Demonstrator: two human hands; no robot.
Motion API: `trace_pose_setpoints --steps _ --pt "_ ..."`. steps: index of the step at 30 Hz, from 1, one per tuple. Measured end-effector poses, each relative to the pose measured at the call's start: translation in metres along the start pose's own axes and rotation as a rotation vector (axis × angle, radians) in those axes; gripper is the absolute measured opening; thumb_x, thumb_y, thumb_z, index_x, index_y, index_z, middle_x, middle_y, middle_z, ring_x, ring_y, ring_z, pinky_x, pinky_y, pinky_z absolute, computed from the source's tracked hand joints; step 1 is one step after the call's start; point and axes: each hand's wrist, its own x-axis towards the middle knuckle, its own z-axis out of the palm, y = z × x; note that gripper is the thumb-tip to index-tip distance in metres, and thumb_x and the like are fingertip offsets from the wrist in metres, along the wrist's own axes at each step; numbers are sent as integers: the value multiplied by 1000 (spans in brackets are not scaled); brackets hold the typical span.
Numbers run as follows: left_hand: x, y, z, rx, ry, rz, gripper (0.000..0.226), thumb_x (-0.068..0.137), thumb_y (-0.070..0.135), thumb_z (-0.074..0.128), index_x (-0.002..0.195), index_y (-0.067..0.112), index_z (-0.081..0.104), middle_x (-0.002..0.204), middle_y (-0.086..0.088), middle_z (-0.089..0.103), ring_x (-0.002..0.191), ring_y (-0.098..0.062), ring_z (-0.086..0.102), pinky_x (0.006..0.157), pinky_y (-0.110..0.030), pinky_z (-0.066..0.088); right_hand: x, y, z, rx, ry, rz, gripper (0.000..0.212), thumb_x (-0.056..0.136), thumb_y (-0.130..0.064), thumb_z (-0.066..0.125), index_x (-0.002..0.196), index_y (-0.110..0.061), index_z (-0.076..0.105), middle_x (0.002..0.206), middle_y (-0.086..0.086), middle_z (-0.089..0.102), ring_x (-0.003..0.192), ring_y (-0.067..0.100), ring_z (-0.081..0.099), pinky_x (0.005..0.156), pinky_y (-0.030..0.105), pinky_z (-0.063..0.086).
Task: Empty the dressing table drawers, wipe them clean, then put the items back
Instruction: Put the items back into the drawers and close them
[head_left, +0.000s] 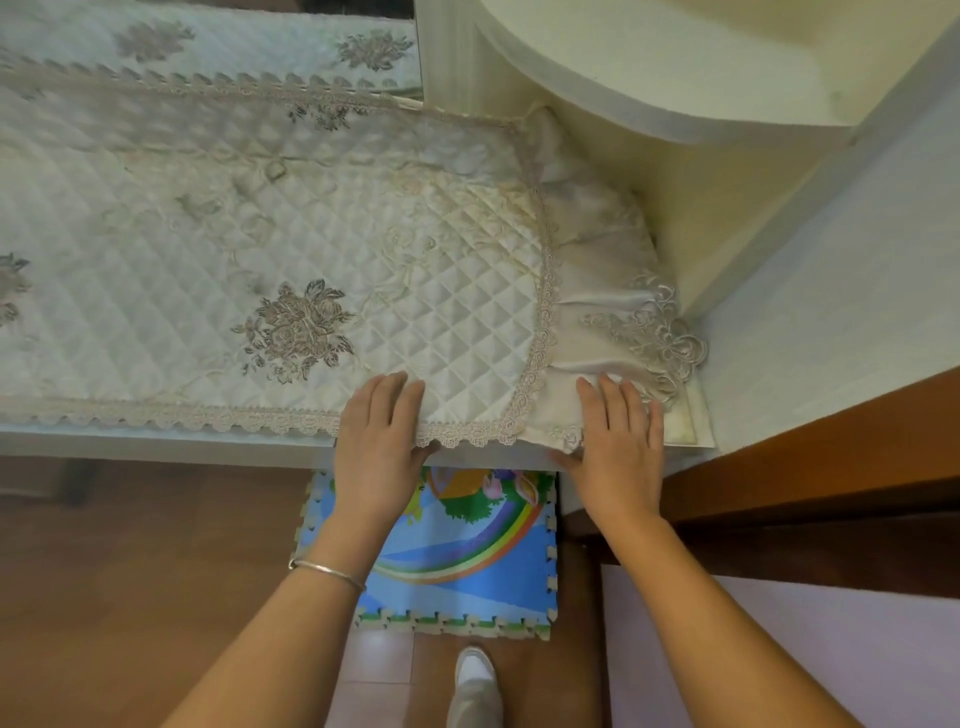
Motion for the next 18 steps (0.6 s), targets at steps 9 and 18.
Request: trace_pose_setpoints --steps 9,18 --pt "-11 -5 -26 39 -70 -9 70 60 24 83 121 5 55 126 -18 55 116 -39 52 95 -56 38 -5 -9 -38 1 -249 -34 89 81 -51 59 147 -18 11 156 7 11 144 24 4 116 43 -3" --pt "-86 -53 -126 152 20 -206 73 72 54 53 129 8 49 130 -14 54 122 -31 49 101 -50 34 -25 -94 -113 143 -94 -342 76 82 -50 59 145 -24 26 154 4 22 143 25 14 116 40 4"
